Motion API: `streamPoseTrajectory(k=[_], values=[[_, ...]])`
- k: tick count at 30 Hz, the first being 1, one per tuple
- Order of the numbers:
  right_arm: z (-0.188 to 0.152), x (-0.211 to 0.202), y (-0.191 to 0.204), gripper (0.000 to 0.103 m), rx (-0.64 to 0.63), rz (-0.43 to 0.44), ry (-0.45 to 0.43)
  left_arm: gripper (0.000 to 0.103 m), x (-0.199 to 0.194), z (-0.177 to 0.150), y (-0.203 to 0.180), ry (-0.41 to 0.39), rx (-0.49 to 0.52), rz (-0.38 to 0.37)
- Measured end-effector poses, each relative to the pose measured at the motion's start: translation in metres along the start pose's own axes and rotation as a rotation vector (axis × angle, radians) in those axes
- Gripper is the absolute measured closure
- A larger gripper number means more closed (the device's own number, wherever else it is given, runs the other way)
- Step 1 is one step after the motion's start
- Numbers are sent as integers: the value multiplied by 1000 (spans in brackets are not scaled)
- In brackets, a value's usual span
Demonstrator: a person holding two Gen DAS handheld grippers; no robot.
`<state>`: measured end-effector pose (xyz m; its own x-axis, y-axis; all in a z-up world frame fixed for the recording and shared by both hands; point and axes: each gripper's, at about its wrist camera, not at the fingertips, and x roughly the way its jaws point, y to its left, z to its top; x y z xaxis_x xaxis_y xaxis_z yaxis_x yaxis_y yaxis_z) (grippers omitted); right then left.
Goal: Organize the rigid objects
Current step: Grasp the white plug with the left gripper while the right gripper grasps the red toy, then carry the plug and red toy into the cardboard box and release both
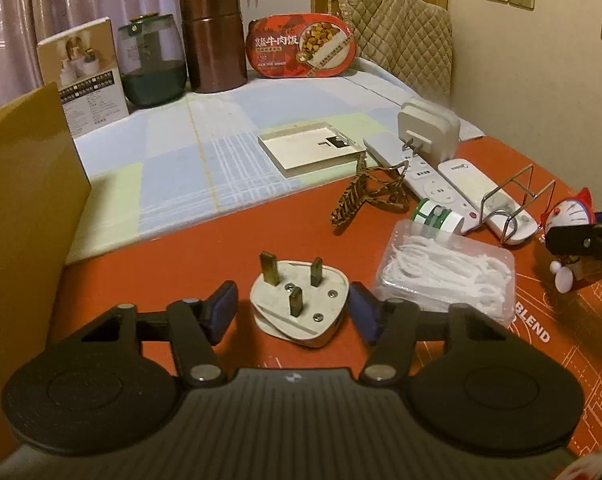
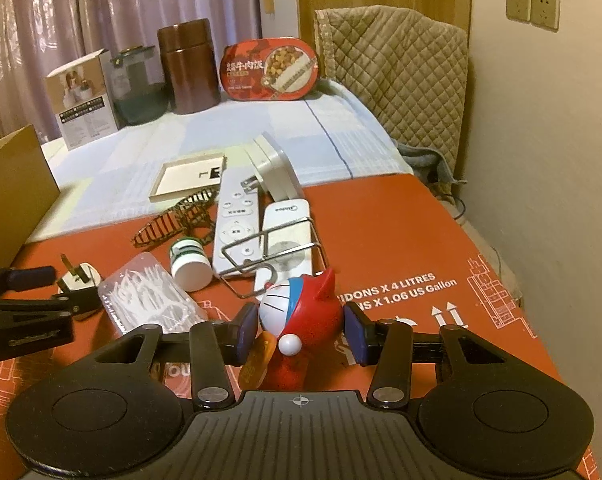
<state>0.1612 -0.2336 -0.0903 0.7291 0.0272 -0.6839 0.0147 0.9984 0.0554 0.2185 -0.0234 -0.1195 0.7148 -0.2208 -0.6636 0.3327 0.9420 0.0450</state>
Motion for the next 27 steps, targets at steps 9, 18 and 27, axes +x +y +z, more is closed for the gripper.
streamPoseTrajectory(k=[9, 18, 27], values=[[9, -15, 11, 60, -4, 19, -28, 56, -14, -3, 3, 62, -73, 3], [33, -50, 45, 60, -21, 98, -120, 57, -81, 14, 15, -4, -129, 32], [70, -87, 110, 60, -106, 263, -206, 57, -170, 51, 76, -117, -210, 127]])
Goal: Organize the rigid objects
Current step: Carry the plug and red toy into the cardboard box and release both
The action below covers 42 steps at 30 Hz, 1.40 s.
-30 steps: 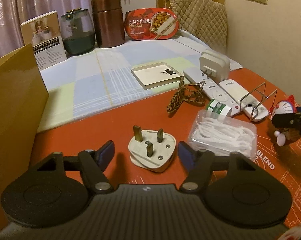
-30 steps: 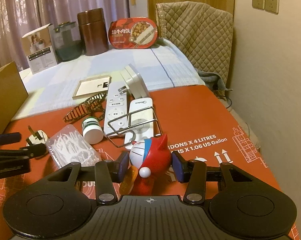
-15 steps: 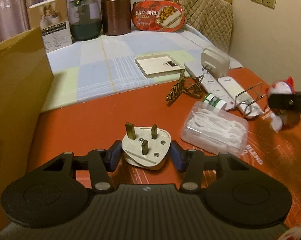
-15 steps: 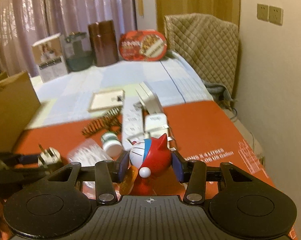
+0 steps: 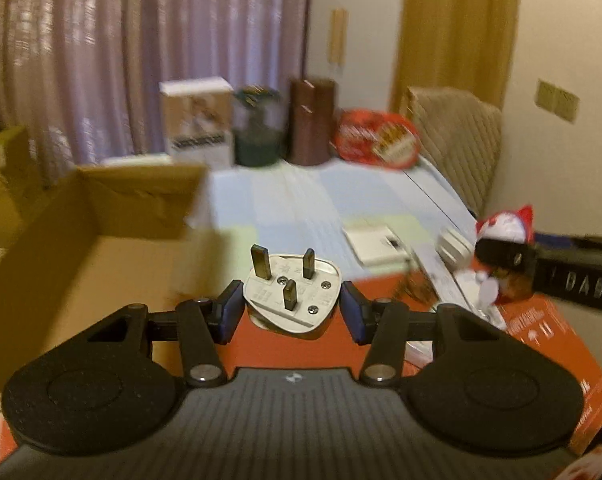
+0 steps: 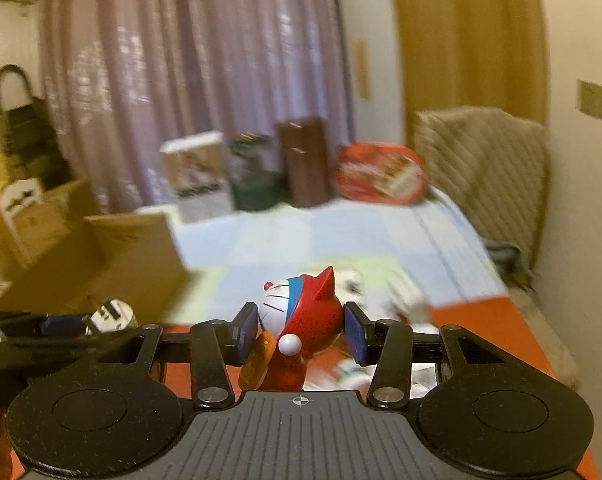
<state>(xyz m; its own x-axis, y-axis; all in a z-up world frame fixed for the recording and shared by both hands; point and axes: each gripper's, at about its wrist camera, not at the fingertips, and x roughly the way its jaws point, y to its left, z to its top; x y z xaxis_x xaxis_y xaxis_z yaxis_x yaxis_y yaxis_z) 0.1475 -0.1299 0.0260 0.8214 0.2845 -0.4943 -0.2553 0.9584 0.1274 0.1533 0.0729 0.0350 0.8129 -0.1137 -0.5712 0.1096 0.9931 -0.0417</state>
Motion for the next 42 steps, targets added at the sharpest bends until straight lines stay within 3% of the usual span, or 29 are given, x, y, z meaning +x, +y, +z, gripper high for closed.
streamPoseTrajectory(k=[5, 14, 23, 28, 35, 42], values=[[15, 15, 54, 60, -74, 137, 5, 56, -29, 19, 46, -28, -21, 85], [26, 68, 143, 60, -177, 373, 69, 56, -43, 24, 120, 4, -41, 217], [8, 128, 192, 60, -228, 518, 204, 56, -30, -2, 163, 58, -70, 264], [-11, 136, 211, 60, -329, 578, 271, 56, -30, -12, 175, 60, -89, 271], [-30, 140, 209, 61, -429, 513, 341, 56, -28, -16, 174, 64, -96, 243], [-31, 135, 194, 61, -479, 425, 331, 56, -22, -20, 163, 80, -77, 200]])
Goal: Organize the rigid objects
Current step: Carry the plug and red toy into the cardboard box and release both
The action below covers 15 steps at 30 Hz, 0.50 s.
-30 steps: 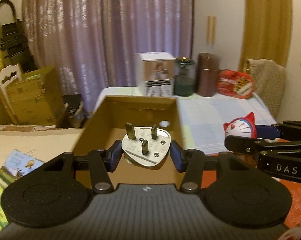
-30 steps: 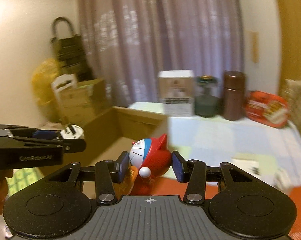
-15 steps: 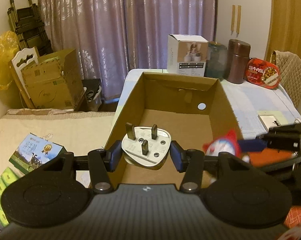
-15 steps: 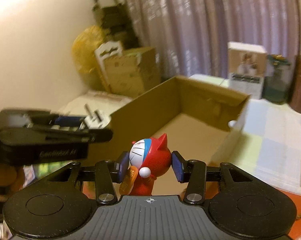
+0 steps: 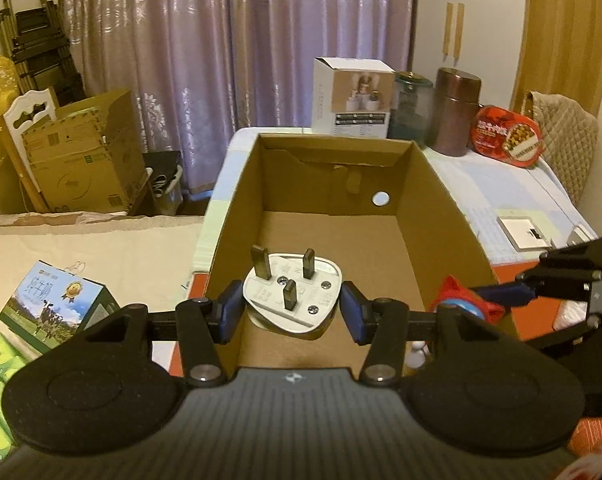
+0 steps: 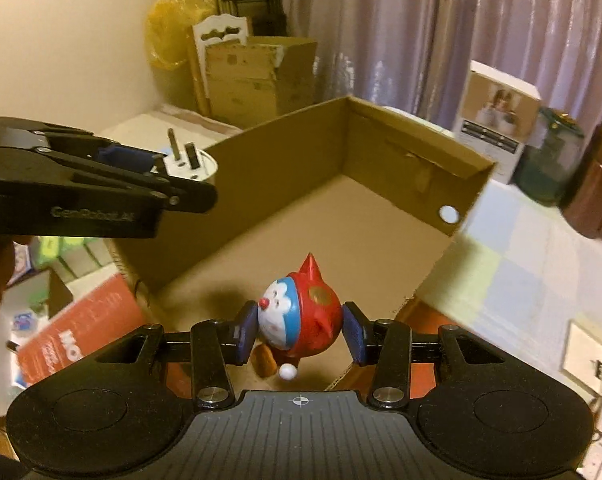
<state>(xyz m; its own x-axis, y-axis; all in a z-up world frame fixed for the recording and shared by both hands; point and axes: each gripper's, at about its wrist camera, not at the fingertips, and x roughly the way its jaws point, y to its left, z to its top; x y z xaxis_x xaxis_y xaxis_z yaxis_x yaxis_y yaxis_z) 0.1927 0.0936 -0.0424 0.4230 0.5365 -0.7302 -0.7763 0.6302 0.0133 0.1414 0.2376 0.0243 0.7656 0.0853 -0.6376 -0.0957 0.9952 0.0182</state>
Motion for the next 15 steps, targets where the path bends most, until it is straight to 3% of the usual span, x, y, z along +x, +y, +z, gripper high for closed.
streamPoseTrajectory(k=[5, 13, 14, 15], values=[[0, 0, -5, 61, 49, 38, -9, 56, 9, -1, -5, 22, 9, -14], [1, -5, 0, 58, 26, 10, -44, 56, 18, -9, 1, 55, -10, -10], [1, -6, -1, 57, 28, 8, -50, 54, 17, -9, 1, 46, -10, 1], [1, -7, -1, 57, 32, 10, -54, 46, 16, -9, 1, 42, -9, 9]])
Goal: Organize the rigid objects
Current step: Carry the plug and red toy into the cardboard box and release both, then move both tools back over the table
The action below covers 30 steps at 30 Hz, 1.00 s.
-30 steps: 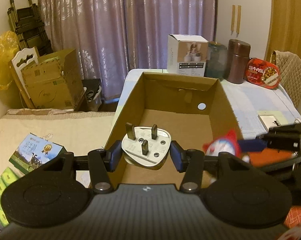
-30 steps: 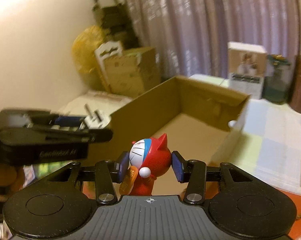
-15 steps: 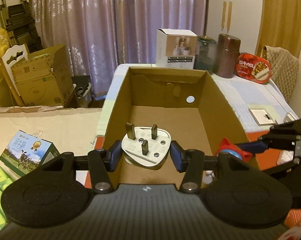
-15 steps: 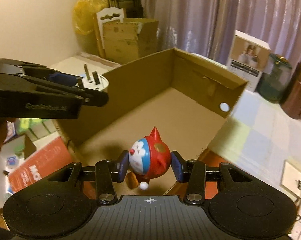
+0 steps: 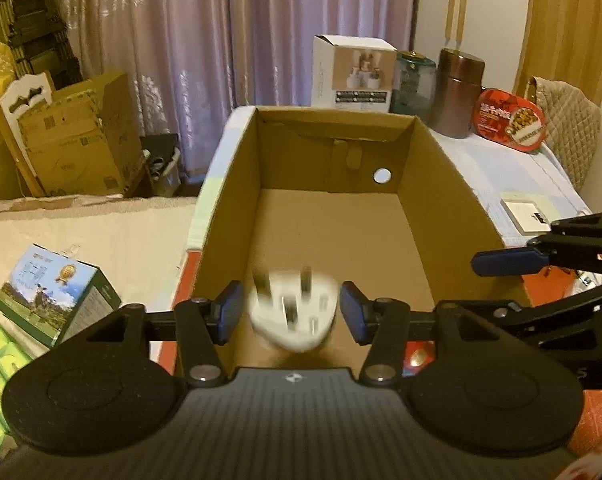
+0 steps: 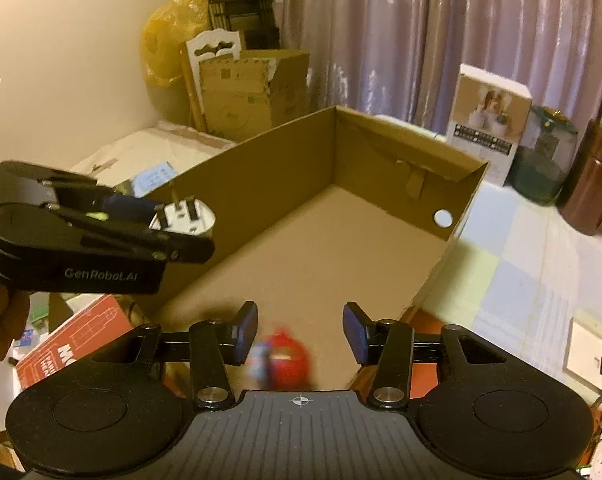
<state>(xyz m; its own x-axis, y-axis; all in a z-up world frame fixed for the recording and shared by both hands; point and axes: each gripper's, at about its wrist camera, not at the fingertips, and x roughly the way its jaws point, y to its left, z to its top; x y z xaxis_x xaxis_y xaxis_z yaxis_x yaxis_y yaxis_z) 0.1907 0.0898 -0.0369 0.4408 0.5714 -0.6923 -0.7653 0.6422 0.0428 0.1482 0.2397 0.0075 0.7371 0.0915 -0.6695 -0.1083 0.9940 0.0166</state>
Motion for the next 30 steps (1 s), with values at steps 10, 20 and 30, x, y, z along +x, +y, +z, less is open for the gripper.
streamPoseTrajectory(k=[10, 20, 30], values=[[2, -25, -7, 56, 58, -5, -68, 41, -24, 6, -2, -60, -32, 6], [-20, -99, -25, 54, 163, -96, -174, 41, -82, 13, -46, -146, -42, -49], [-97, -171, -62, 49, 294, -289, -98, 41, -127, 4, -143, -182, 38, -227]])
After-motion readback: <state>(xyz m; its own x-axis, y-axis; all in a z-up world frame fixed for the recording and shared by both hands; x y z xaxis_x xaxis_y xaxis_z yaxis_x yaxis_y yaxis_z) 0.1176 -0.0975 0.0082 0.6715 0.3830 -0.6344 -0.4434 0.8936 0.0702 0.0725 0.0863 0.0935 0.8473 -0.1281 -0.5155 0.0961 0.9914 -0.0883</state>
